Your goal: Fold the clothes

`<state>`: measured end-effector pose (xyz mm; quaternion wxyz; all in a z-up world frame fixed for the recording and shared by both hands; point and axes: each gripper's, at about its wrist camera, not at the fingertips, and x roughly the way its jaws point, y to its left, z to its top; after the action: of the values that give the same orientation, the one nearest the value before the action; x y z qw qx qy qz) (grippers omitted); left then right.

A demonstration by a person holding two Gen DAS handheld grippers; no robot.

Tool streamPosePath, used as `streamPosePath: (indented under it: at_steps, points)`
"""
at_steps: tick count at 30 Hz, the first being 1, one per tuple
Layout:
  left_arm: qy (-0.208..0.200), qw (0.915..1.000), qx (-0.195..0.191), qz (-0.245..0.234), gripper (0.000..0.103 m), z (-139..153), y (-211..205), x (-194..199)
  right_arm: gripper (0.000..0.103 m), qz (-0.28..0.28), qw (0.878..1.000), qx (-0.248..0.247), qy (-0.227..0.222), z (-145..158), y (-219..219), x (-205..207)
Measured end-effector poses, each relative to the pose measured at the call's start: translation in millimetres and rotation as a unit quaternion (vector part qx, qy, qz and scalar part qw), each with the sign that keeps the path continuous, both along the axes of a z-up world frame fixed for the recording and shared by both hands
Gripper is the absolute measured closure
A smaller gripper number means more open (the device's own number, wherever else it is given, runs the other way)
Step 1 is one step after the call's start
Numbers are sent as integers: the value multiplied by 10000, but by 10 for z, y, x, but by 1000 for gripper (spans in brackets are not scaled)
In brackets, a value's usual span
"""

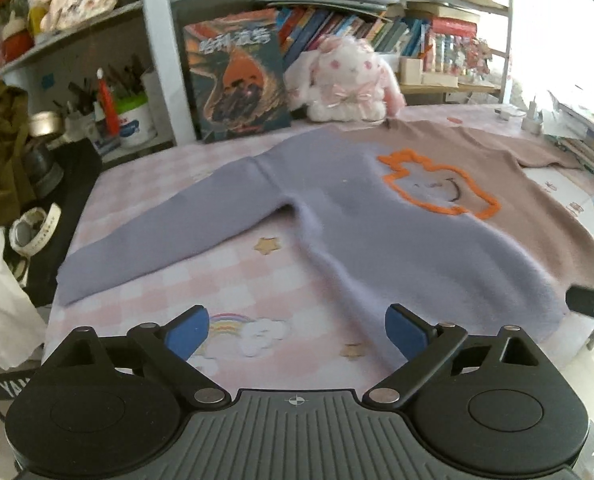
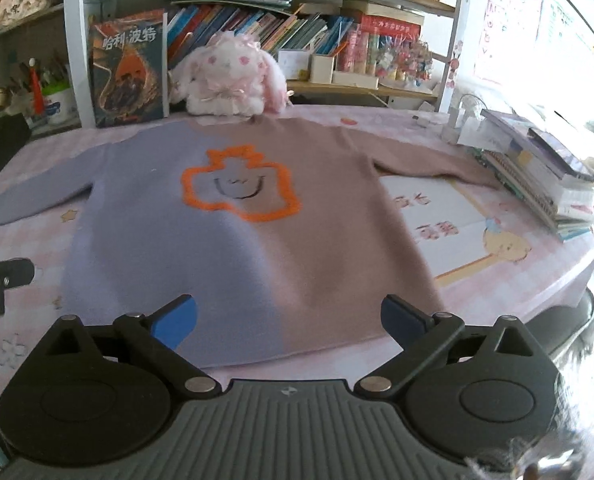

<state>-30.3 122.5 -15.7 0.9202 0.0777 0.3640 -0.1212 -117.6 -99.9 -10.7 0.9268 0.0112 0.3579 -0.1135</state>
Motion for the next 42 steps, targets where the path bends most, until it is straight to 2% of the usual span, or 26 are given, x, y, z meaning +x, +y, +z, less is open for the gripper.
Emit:
streamPosePath:
  at_steps: [6, 11, 12, 14, 16, 18, 21, 25, 28, 36, 39, 42]
  points:
    - [212, 9986, -382, 283, 6, -86, 522, 187, 4, -134, 9997, -114, 178, -27, 441, 53]
    - [-274, 9947, -567, 813, 8, -151, 923, 313, 4, -294, 9990, -237, 228, -15, 604, 65]
    - [-371, 9925, -635, 973, 12, -174, 1019, 349, 4, -318, 9989, -259, 232, -11, 619, 69]
    - [-433, 9871, -809, 1310, 26, -224, 1219, 447, 4, -365, 9986, -307, 244, -5, 646, 74]
    - [-347, 9802, -1014, 1664, 45, -277, 1424, 572, 4, -407, 9982, -357, 272, -3, 666, 80]
    - [-191, 9691, -1307, 2085, 51, -352, 1648, 696, 4, -456, 9977, -401, 315, -4, 673, 84]
    - [-10, 9524, -1694, 2532, 52, -447, 1905, 824, 4, -535, 9969, -448, 353, 3, 667, 77]
    - [88, 9394, -1954, 2814, 52, -534, 2054, 909, 4, -674, 9957, -500, 389, 13, 638, 80]
    - [64, 9281, -2205, 2999, 58, -588, 2124, 967, 4, -730, 9949, -550, 419, 16, 633, 80]
    - [-4, 9002, -2850, 3293, 58, -640, 2149, 1136, 4, -813, 9931, -703, 467, 30, 617, 62]
    - [-3, 8992, -2910, 3267, 59, -650, 2119, 1166, 4, -838, 9928, -708, 475, 31, 607, 68]
    - [18, 8962, -2986, 3281, 68, -670, 2125, 1182, 4, -822, 9929, -710, 477, 29, 607, 90]
